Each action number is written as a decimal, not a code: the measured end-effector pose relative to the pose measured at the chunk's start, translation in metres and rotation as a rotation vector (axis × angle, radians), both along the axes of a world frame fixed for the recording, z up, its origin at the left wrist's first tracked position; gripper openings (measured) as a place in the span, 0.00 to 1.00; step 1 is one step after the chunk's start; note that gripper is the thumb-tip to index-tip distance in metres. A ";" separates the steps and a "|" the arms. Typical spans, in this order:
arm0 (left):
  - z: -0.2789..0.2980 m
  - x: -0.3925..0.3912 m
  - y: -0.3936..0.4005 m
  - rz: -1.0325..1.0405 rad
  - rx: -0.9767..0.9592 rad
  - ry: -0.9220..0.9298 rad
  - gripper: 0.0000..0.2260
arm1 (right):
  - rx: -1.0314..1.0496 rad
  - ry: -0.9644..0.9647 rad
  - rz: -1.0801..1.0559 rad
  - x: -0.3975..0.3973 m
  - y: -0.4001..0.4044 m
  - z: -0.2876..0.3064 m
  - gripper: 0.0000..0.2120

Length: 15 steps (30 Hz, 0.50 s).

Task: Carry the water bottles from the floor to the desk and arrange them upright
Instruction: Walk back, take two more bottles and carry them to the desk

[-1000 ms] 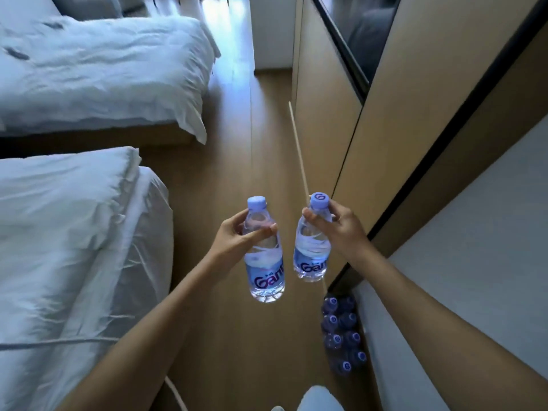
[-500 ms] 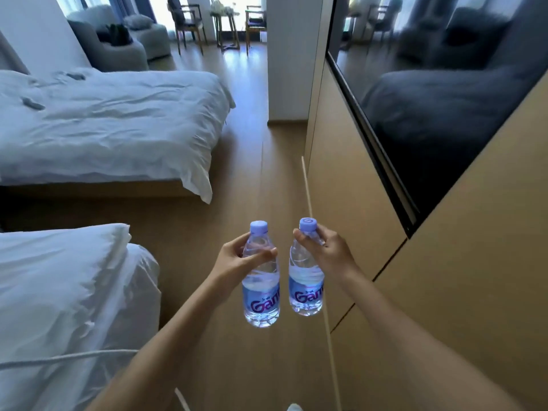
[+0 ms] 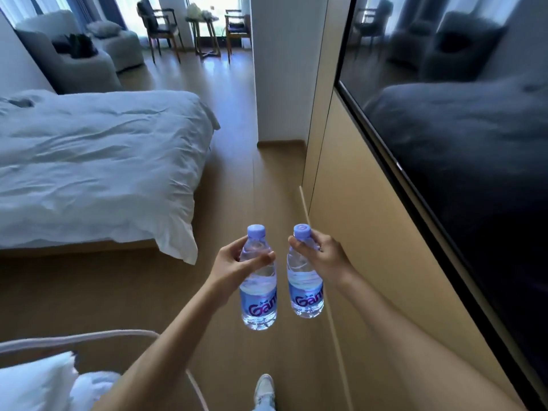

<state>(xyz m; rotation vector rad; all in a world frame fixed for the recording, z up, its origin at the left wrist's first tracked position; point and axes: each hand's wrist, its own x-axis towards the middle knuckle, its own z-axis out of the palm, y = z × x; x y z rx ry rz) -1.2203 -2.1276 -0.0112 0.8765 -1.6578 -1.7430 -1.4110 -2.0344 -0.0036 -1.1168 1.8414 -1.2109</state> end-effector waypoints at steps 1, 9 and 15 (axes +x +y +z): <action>0.004 -0.010 -0.029 -0.008 0.000 0.004 0.14 | -0.002 -0.004 0.001 -0.010 -0.028 0.004 0.16; 0.006 -0.085 -0.232 0.017 -0.023 0.001 0.15 | -0.007 -0.001 0.025 -0.088 -0.230 0.009 0.13; -0.004 -0.167 -0.395 0.063 -0.081 -0.006 0.14 | -0.007 0.009 0.058 -0.168 -0.405 -0.002 0.12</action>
